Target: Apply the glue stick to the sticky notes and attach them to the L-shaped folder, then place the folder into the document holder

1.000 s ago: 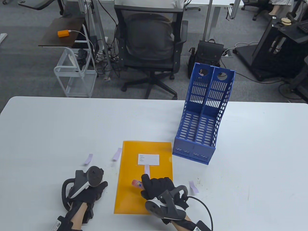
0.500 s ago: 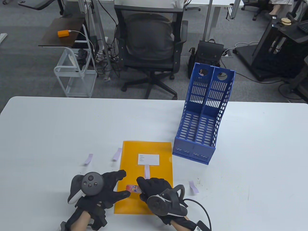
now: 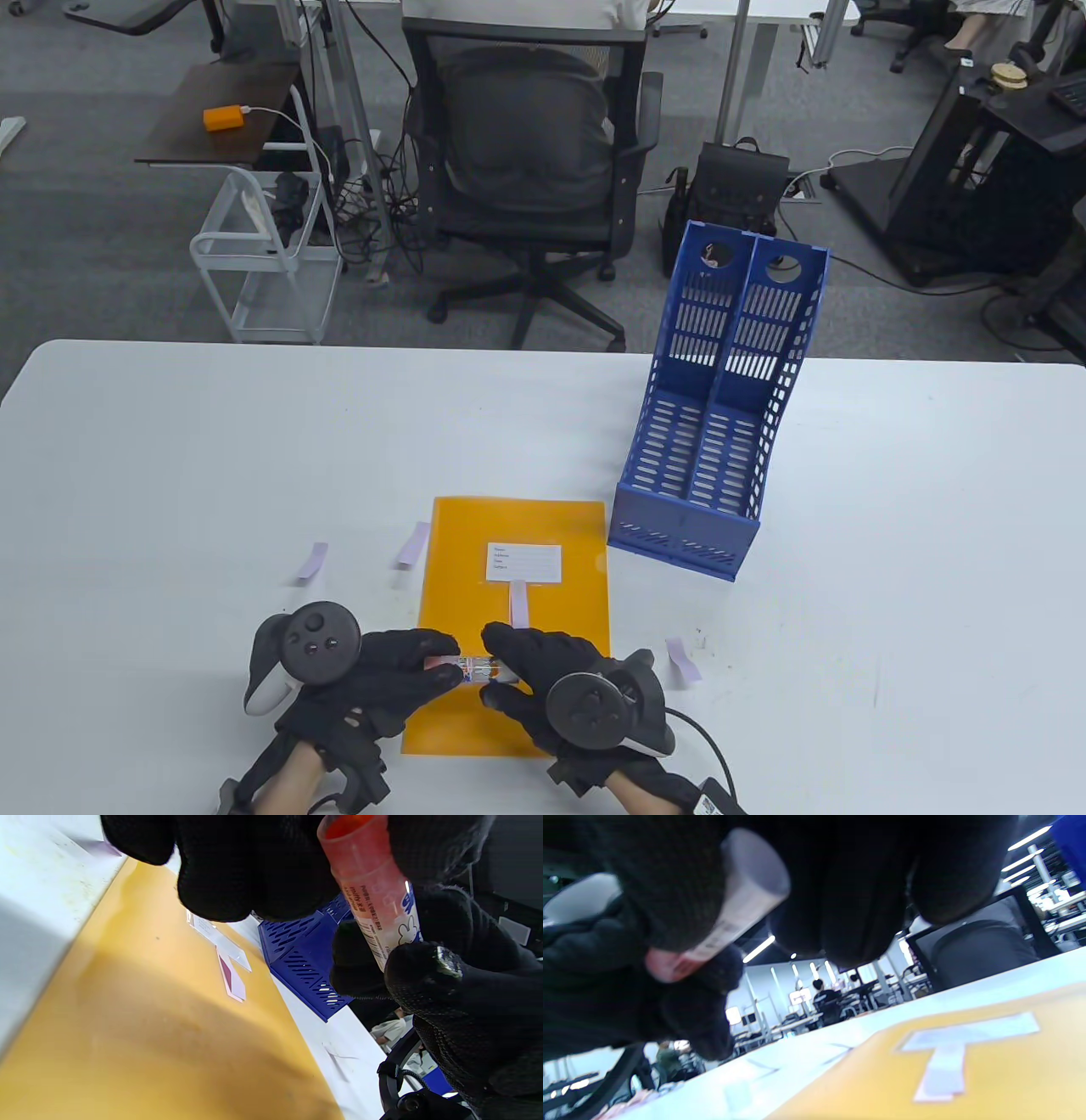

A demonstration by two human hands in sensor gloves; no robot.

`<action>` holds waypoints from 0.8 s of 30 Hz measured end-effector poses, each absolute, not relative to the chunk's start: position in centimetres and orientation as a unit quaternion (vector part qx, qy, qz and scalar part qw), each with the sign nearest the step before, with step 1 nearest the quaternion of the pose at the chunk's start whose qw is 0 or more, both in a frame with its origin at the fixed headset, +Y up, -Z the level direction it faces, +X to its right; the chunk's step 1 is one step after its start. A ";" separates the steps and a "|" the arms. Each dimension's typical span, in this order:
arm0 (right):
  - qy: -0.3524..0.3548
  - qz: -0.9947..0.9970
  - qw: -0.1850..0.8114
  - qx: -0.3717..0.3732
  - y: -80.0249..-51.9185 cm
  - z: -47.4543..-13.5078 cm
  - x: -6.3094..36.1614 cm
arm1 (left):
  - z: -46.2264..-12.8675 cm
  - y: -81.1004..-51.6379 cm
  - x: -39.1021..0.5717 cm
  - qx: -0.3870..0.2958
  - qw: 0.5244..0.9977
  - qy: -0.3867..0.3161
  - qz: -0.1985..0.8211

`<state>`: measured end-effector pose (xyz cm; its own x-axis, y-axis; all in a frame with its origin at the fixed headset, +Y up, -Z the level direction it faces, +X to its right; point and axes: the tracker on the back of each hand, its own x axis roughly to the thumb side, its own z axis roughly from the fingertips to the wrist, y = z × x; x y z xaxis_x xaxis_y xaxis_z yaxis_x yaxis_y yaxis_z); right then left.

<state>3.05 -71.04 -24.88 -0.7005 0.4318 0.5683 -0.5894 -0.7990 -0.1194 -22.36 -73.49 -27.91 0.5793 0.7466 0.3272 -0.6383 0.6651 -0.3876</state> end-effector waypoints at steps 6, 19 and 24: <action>-0.120 0.874 0.396 0.254 -70.4 -25.3 4.3 | -27.5 -72.8 -22.2 -0.104 0.854 -0.250 0.445; -0.116 0.881 0.395 0.231 -71.3 -26.0 5.2 | -26.0 -71.1 -21.3 -0.010 0.870 -0.278 0.407; -0.075 0.863 0.427 0.261 -71.4 -26.2 5.0 | -26.6 -71.7 -22.2 -0.027 0.867 -0.256 0.427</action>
<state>5.01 -71.36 -26.16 -0.4999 0.6967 0.5145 -0.7751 -0.6249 0.0931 -22.17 -71.66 -26.59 0.5033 0.7543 0.4216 -0.7270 0.6333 -0.2652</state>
